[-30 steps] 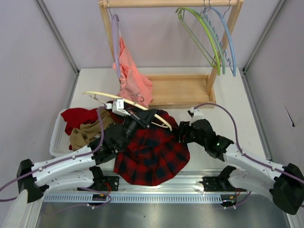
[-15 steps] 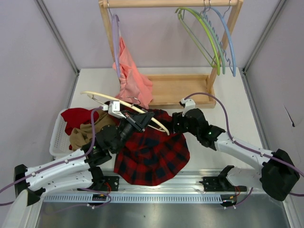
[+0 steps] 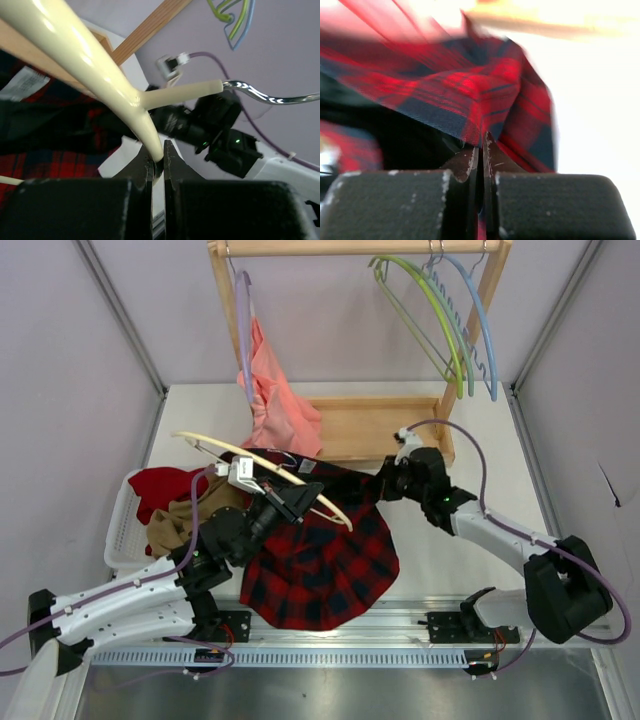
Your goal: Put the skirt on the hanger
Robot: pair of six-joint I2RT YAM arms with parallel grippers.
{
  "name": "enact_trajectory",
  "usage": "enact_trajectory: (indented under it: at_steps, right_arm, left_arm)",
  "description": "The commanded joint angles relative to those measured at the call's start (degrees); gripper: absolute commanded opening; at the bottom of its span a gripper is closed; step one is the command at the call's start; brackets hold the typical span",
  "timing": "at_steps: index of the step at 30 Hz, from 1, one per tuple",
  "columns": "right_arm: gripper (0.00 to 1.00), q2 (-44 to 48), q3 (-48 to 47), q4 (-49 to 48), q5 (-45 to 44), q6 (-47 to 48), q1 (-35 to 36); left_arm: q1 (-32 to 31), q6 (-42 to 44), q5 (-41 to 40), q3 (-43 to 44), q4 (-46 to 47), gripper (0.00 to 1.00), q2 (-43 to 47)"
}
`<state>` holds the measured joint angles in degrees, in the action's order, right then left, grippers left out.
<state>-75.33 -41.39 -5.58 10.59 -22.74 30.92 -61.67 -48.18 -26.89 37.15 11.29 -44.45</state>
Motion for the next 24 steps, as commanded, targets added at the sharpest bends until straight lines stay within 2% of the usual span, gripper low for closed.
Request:
enact_trajectory:
  at_steps: [1, 8, 11, 12, 16, 20, 22, 24]
  right_arm:
    - [0.00, 5.0, -0.3, -12.1, 15.4, -9.7, -3.2]
    - [0.00, 3.0, 4.0, -20.9, 23.8, -18.3, -3.1]
    - [0.00, 1.2, 8.8, -31.7, 27.1, -26.7, -4.0]
    - [0.00, 0.7, 9.9, -37.9, 27.6, -28.8, -4.5]
    - [0.00, -2.5, 13.6, -47.3, 29.0, -35.4, -5.9]
    - [0.00, -5.8, 15.0, -48.8, 28.2, -35.9, -7.3]
    - [0.00, -6.1, 14.9, -45.8, 26.5, -33.6, -7.9]
    - [0.00, -4.8, 14.3, -38.1, 24.1, -31.0, -8.4]
  left_arm:
    - [0.7, 2.7, -0.9, -1.8, 1.3, 0.00, 2.2]
    - [0.7, 2.7, -2.5, -2.8, 0.3, 0.00, 2.7]
    - [0.7, 2.6, -2.0, -2.5, -0.3, 0.00, 1.8]
    - [0.7, 2.4, -1.8, -2.7, -0.4, 0.00, 1.8]
    - [0.6, 1.7, -1.1, -3.7, -1.2, 0.00, 1.6]
    - [0.6, 1.3, -0.4, -4.2, -2.7, 0.00, 1.7]
    - [0.7, 1.2, -0.2, -4.4, -3.5, 0.00, 1.7]
    - [0.7, 1.0, -0.1, -4.8, -4.1, 0.00, 1.7]
